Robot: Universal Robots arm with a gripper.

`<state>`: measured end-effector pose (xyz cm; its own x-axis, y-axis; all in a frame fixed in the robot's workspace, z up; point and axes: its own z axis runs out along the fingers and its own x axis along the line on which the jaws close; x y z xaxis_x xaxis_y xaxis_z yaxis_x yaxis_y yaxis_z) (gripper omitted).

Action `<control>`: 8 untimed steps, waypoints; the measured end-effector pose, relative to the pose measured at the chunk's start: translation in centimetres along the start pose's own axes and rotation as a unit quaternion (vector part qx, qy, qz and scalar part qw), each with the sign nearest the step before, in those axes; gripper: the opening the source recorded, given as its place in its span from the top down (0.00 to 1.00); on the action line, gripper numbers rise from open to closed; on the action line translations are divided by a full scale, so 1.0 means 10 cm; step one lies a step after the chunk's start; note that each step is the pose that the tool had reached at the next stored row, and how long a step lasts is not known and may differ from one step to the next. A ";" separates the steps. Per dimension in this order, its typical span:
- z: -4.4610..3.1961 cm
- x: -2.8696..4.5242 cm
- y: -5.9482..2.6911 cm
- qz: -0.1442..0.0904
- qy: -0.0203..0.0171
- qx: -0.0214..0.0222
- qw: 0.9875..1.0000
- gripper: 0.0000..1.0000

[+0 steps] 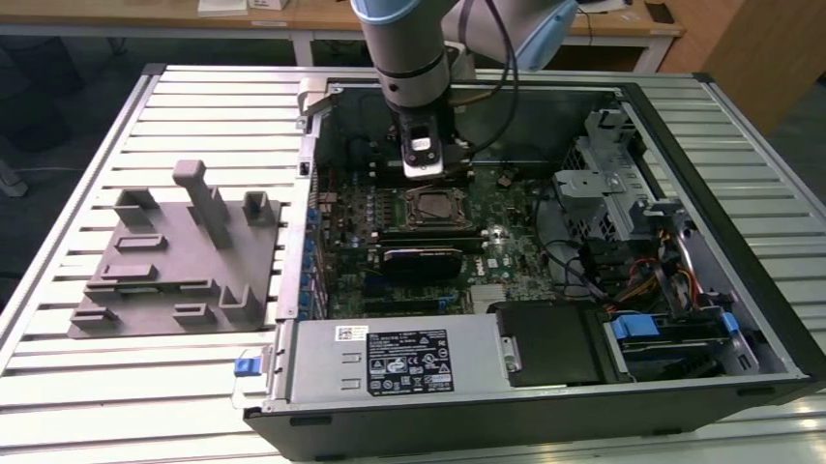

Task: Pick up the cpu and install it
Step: 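Install the first cpu locking lever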

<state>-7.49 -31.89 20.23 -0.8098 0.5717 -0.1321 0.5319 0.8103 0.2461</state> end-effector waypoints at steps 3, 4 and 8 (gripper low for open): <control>0.011 0.012 0.013 0.010 -0.003 0.001 1.000 0.89; 0.013 0.016 0.019 0.013 -0.003 0.002 1.000 0.89; 0.021 0.028 0.034 0.019 -0.005 0.002 1.000 0.89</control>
<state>-7.49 -31.43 20.07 -0.7871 0.6025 -0.1321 0.5627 0.7891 0.2462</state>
